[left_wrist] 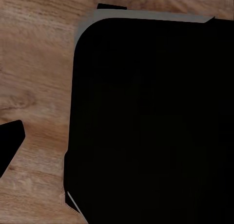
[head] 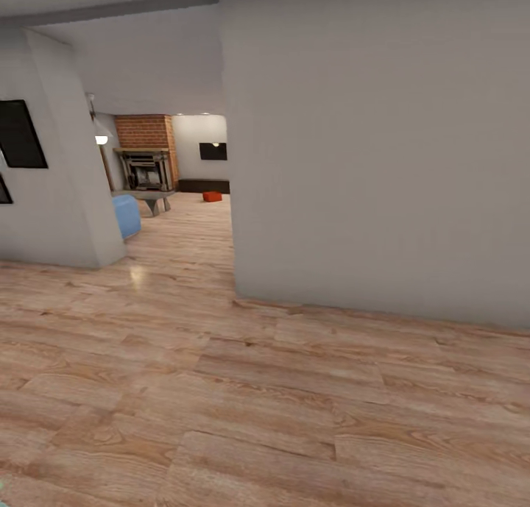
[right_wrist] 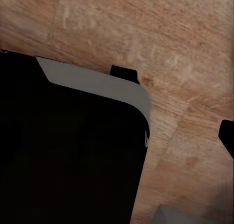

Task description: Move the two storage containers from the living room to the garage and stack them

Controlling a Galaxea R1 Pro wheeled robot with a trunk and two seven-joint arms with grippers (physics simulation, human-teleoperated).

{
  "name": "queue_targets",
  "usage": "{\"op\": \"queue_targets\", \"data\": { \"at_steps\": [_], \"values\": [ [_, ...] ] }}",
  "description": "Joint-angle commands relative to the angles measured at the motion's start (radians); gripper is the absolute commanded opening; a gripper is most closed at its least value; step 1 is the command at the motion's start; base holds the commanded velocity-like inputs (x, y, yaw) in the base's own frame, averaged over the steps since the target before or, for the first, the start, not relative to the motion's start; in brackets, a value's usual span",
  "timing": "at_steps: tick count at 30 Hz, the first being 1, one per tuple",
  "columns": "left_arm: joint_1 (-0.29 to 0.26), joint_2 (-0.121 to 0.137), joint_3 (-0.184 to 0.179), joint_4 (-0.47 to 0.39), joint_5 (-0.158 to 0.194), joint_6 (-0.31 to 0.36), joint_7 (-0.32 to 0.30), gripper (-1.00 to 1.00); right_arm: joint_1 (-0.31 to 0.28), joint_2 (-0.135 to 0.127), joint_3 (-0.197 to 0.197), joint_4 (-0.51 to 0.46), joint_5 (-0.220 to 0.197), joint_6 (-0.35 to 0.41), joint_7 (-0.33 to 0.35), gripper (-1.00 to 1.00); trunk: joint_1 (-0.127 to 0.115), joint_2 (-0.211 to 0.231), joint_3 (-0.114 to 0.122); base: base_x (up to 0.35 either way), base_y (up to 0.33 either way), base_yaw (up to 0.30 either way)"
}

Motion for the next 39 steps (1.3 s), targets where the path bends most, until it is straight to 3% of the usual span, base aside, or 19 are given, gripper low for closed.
{"op": "queue_targets", "data": {
  "at_steps": [1, 39],
  "values": [
    [0.000, 0.000, 0.001, 0.000, 0.009, -0.002, -0.001, 1.00, -0.001, 0.000, 0.008, 0.002, -0.009, -0.004, -0.002, 1.00, 0.001, 0.000, -0.001, 0.321, 0.000, 0.270],
    [0.000, -0.001, 0.000, 0.000, 0.011, 0.001, -0.001, 1.00, -0.001, -0.005, 0.015, 0.002, -0.002, -0.010, -0.002, 1.00, 0.001, 0.000, -0.001, 0.321, 0.000, 0.020]
  ]
}}
